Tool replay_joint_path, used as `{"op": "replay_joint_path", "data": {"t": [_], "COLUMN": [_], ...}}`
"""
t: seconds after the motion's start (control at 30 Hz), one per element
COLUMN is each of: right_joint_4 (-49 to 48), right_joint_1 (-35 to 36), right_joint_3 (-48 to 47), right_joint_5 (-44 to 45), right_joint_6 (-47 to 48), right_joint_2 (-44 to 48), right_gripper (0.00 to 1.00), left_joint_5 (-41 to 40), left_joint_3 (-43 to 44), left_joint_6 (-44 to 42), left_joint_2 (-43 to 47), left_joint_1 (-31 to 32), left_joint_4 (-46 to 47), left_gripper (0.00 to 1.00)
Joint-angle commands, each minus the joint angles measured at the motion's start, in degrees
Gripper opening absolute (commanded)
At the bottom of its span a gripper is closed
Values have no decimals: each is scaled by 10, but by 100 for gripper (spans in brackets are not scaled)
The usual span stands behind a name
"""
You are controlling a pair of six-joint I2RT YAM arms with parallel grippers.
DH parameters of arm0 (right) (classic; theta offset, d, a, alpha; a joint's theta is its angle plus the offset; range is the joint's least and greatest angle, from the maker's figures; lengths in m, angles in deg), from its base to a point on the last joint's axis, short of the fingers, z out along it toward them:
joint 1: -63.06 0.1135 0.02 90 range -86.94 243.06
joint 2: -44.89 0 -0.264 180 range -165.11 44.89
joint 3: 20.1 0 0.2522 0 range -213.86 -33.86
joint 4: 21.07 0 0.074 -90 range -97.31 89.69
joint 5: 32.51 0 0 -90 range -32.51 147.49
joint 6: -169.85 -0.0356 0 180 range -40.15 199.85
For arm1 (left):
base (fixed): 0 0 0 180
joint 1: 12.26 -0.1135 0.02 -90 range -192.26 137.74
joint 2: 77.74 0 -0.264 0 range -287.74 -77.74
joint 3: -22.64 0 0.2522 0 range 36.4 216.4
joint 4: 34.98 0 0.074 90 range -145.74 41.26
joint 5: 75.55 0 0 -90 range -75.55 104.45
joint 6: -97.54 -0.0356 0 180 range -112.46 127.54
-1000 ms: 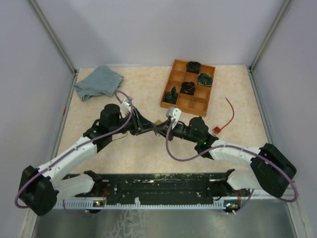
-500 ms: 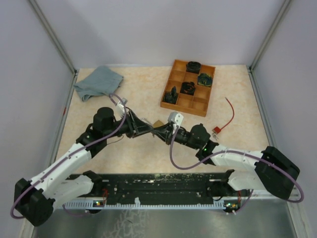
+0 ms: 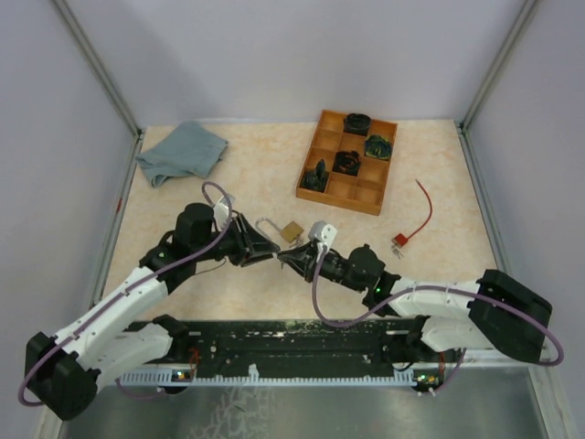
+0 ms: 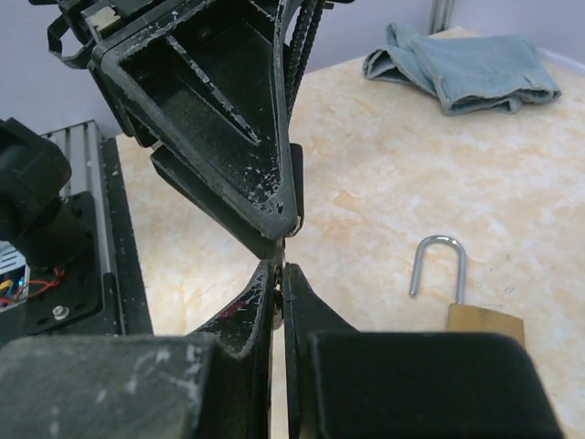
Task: Unlock with the key
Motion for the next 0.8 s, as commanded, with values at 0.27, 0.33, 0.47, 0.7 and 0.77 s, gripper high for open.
{"op": "replay_joint_path", "data": {"t": [0.27,0.33,0.47,0.7,0.77], "right_joint_4": [-158,-138,-137,29,26], "right_joint_1": [12,12,12,12,12], "right_joint_3": [88,80,89,84,93], "right_joint_5": [-69,-72,-44,87,92], "right_joint_6": [-119,-110,-111,-109,-112], "right_joint_2": [-58,-53,1,89,102], "right_gripper": [0,0,0,0,0], "left_joint_5": [-49,-43,-48,-96,-123], "left_joint_3": [3,4,32,45,39], "left_joint_6": [17,7,-50,-118,-124], "left_joint_2": [-8,-9,-26,-99,-116], "left_joint_1": [-71,-71,-71,-70,-71], "left_joint_4": [38,35,-29,-223,-255], "left_gripper": [0,0,0,0,0]}}
